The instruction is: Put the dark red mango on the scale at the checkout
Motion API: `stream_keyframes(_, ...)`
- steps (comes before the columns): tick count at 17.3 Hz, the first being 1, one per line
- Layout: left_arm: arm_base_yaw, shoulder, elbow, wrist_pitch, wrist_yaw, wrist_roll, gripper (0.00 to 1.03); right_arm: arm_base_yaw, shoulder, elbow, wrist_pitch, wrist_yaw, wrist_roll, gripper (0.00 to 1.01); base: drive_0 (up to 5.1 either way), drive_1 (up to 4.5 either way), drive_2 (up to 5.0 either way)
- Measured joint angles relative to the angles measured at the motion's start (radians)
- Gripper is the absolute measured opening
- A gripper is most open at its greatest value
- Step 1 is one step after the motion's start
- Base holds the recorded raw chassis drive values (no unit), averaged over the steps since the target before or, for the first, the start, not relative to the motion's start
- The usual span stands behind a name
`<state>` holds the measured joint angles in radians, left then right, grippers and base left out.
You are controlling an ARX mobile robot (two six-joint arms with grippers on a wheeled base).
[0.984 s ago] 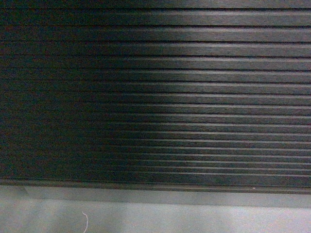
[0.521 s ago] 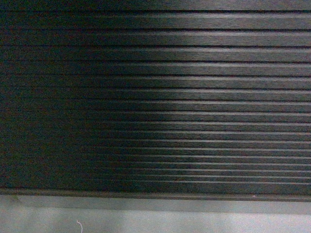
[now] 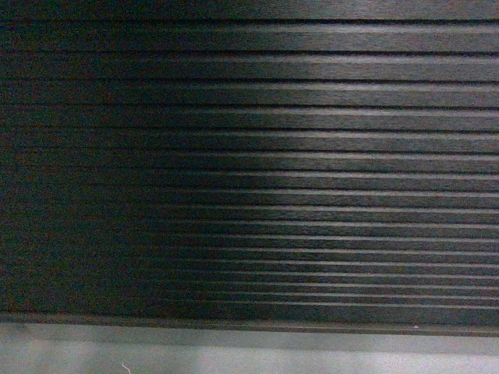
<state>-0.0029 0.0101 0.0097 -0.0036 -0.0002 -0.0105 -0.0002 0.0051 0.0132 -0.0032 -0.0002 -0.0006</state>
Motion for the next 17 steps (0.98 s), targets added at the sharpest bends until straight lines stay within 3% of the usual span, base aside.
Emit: stream_keyframes(17,0.0,0.0,0.0,-0.003,0.0,0.0,0.98,0.0,0.0,0.0,-0.004,0.0,0.0,0.98,0.0,0.0,0.0)
